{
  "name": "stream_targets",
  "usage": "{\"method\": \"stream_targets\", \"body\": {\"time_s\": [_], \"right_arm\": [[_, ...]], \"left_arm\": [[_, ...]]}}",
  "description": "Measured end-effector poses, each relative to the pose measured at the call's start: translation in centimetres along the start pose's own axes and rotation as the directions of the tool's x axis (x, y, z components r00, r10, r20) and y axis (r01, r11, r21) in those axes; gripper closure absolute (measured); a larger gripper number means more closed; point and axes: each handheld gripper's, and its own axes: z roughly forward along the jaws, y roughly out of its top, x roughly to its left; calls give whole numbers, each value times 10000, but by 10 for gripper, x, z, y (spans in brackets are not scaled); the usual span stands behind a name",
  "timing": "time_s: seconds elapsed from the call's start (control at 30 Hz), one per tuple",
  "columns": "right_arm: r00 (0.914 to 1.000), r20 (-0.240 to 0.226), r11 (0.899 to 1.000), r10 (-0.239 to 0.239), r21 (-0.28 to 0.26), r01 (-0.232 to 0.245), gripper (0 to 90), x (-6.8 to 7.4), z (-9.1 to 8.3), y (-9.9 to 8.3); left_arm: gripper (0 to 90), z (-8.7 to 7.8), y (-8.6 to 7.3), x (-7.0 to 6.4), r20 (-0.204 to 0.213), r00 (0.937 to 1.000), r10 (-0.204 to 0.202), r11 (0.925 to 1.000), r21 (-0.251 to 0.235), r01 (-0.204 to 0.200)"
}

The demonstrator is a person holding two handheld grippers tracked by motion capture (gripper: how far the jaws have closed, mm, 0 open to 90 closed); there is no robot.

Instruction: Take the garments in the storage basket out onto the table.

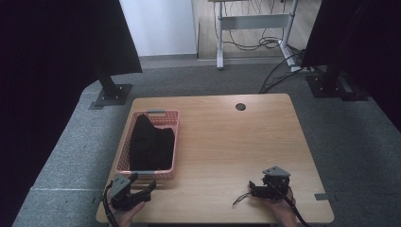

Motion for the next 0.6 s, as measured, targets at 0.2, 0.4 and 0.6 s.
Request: {"method": "stream_targets", "body": {"time_s": [0.2, 0.4, 0.6], "right_arm": [[10000, 19, 10000, 11, 7, -11, 33, 0, 0, 0], [10000, 34, 10000, 26, 7, -26, 33, 0, 0, 0], [10000, 37, 10000, 27, 8, -27, 34, 0, 0, 0]], "left_arm": [[151, -1, 0, -1, -63, 9998, 185, 9998, 14, -185], [138, 0, -1, -1, -70, 9997, 219, 9997, 118, -218], [140, 0, -3, -2, -86, 9996, 254, 9994, 218, -252]]}}
